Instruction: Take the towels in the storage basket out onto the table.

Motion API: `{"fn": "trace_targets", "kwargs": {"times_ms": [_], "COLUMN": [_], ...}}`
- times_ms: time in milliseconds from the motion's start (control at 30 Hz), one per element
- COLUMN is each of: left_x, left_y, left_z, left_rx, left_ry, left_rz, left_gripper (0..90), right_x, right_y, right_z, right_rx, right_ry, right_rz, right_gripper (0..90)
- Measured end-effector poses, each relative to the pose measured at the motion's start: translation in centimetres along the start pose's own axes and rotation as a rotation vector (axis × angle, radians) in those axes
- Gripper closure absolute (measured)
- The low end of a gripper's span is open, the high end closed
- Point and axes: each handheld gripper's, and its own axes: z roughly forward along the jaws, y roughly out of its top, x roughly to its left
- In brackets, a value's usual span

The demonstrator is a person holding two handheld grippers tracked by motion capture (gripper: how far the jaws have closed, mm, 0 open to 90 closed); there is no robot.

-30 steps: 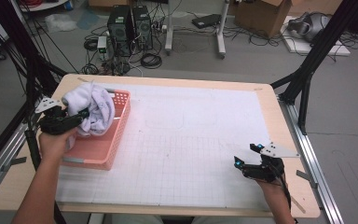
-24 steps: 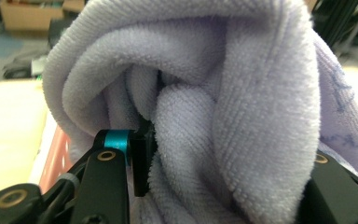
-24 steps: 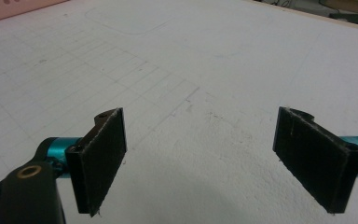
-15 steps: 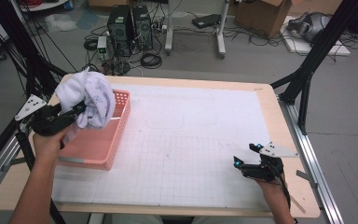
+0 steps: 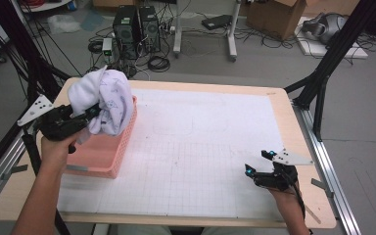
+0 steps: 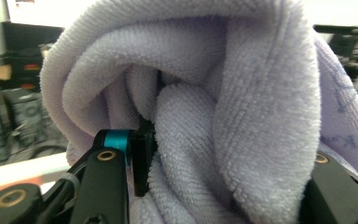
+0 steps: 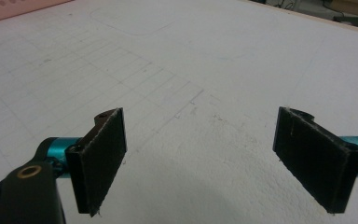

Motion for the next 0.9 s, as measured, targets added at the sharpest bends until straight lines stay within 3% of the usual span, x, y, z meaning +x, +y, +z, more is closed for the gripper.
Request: {"fn": "trace_targets", "kwargs": {"times_ms": [400,700,900], "left_x": [-3.1,-6.6,-9.2], "left_y": [0.5,0.8,0.4], "left_z": [2.4,5.0,7.4], "left_rx": [0.005,-0.022,-0.003], "left_ry": [-0.135,-0.226,-0.298], "left_rz": [0.038,0.038,0.048], "left_gripper": [51.9,51.7,51.7], "right_x": [0.1,0.2,0.3], "right_y": [0.0,0.1,0.2], "right_z": [0.0,0.1,0.2], "right_rx": [0.000,-0.002,-0.002], "right_ry": [0.002,0.007,0.010], "right_rz": [-0.002,-0.002,0.000], "right_gripper": [15.9,15.9,15.9]}}
